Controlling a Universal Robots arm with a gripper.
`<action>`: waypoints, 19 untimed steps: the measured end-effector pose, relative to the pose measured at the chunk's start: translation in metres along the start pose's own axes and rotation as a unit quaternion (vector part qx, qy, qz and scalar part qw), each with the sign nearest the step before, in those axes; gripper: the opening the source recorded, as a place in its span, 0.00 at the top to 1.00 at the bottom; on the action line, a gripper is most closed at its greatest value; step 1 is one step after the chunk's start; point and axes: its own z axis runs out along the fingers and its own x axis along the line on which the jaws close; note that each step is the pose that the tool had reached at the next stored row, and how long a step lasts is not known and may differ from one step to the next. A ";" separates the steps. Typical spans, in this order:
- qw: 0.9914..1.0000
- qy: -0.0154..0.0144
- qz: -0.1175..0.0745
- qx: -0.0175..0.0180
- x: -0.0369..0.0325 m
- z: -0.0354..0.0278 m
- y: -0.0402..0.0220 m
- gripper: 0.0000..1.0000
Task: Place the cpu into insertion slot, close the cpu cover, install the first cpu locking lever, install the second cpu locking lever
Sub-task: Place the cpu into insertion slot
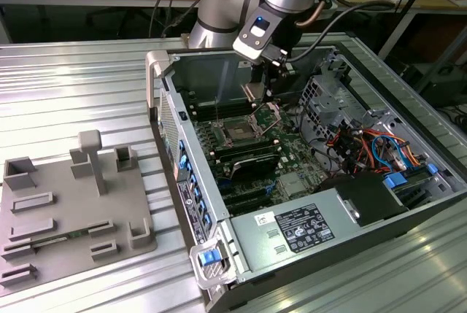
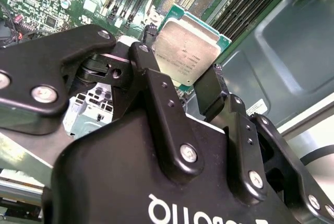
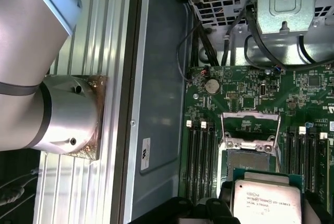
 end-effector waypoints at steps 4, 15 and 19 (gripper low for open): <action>1.000 0.000 0.001 0.001 0.0016 0.0096 -0.0008 0.45; 1.000 0.000 0.004 0.022 0.0105 0.0436 -0.0053 0.45; 1.000 0.000 0.004 0.024 0.0110 0.0646 -0.0059 0.45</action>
